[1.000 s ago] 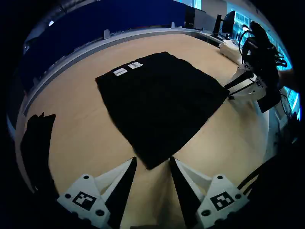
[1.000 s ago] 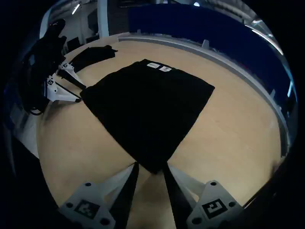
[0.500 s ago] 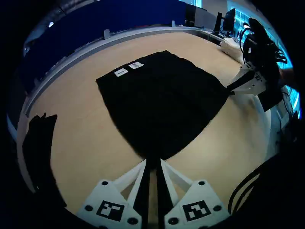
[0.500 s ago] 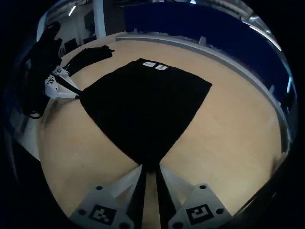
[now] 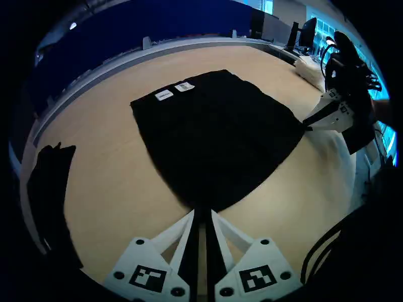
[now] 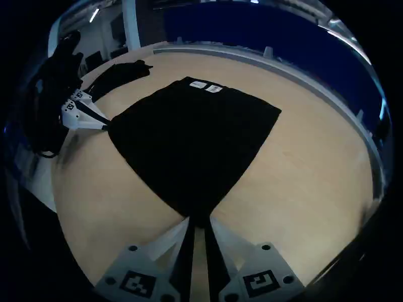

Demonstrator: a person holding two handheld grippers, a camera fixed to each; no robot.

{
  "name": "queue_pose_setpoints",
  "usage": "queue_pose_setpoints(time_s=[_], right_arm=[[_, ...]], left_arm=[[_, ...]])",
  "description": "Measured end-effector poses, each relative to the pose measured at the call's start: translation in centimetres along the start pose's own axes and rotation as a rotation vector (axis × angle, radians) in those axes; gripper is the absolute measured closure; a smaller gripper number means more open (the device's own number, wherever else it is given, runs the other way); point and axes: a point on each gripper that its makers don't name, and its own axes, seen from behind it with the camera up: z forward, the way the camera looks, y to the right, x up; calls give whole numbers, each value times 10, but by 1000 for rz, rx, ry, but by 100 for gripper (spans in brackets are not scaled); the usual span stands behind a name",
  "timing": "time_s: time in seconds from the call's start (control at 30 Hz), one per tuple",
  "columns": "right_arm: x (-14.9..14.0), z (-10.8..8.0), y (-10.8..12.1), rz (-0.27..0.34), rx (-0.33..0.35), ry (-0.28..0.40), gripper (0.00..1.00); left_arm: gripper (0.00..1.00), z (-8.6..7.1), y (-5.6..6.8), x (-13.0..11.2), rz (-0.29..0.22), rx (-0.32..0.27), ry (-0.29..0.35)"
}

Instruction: Fold towel

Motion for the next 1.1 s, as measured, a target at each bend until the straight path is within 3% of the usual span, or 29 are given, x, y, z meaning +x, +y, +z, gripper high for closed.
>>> queue_pose_setpoints(time_s=[0.43, 0.8, 1.1], right_arm=[[17, -21, 2, -15, -9, 28, 87], [41, -55, -4, -34, -6, 65, 87], [44, -83, -16, -31, 9, 67, 87]], left_arm=[[92, -21, 5, 8, -43, -11, 6], [92, -57, 12, 18, -70, -12, 24], [92, -88, 23, 20, -85, -25, 23]])
